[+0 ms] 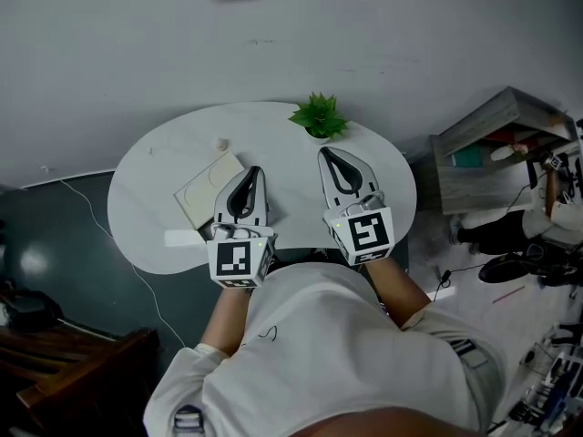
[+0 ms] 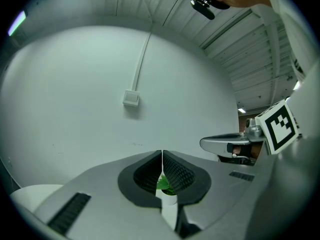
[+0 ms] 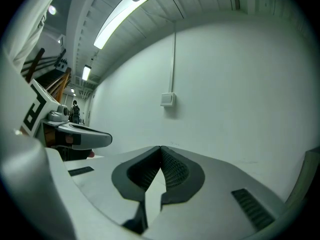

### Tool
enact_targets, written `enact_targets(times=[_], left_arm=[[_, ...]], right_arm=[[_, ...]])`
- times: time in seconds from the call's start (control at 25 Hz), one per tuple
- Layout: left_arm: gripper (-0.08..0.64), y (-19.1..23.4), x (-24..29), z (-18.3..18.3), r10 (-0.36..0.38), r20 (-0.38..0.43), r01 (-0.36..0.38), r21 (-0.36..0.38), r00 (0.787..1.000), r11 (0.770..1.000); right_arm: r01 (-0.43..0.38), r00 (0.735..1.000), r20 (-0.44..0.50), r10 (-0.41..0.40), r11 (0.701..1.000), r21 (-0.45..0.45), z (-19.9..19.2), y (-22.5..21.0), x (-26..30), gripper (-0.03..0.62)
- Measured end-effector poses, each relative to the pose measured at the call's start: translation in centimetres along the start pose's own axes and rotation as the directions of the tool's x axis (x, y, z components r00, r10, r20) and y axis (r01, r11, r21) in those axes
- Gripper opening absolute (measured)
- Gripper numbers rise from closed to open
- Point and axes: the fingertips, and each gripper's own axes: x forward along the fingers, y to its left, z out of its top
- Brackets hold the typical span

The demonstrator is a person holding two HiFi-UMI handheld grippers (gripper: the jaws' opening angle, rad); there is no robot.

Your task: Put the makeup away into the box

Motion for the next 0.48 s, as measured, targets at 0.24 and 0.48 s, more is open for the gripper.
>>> enact_targets(times=[0.24, 0.48], left_arm=[[0.025, 0.03, 0.11, 0.13, -0.003, 0.001, 0.003, 0.004, 1.0, 1.0], [0.025, 0.09, -0.14, 0.08, -0.007, -0.001, 0.007, 0.001, 1.0, 1.0]], right_arm=[[-0.004, 1.0, -0.001, 0.004, 1.0, -0.003, 0.1, 0.07, 0.14, -0.003], [-0.013, 1.0, -0.021, 0.012, 1.0, -0.007, 0.23, 0.7, 0.15, -0.003]])
